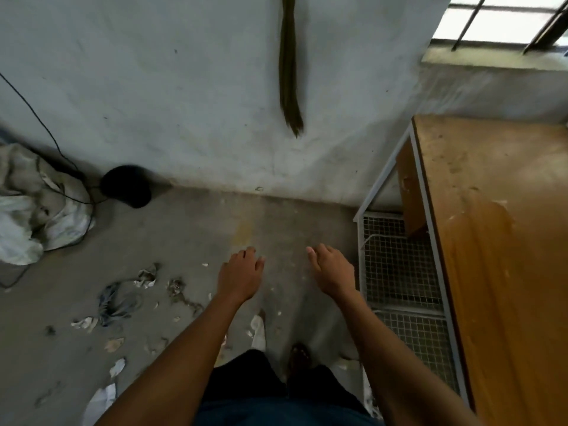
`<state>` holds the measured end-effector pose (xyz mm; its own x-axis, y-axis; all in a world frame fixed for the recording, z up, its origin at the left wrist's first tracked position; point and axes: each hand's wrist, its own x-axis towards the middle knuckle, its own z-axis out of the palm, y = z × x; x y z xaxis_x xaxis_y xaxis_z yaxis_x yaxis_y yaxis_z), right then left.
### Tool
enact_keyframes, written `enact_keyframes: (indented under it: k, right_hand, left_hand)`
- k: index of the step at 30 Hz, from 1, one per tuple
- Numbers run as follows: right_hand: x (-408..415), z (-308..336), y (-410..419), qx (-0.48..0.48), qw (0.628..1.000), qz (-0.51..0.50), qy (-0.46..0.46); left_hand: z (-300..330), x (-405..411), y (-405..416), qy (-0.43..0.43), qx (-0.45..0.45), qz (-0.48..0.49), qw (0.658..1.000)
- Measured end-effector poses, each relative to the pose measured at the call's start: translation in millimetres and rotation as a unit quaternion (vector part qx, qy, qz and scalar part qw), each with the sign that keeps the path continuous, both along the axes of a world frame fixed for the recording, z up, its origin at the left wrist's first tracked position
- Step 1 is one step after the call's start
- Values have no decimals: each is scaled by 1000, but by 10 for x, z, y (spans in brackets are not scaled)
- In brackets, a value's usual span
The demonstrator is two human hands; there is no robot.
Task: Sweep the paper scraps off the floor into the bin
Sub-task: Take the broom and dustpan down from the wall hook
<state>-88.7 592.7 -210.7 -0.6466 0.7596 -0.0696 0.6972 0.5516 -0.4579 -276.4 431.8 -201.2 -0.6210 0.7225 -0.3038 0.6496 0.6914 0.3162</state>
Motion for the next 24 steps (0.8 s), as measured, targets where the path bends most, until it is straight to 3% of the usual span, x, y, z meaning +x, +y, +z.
enact_keyframes:
  k: [9,16,24]
  right_hand:
    - [-813,55,931,8,1000,-2,-5]
    - [-1653,398,1678,44,998,-39,30]
    - [-2693,1569,2672,117,970,-63,202]
  left_hand:
    - [21,-815,985,5,12,-14,1000]
    - [204,-1623,1921,-14,72,-15,997]
    - [1328,-2466,3158,29,236,-30,971]
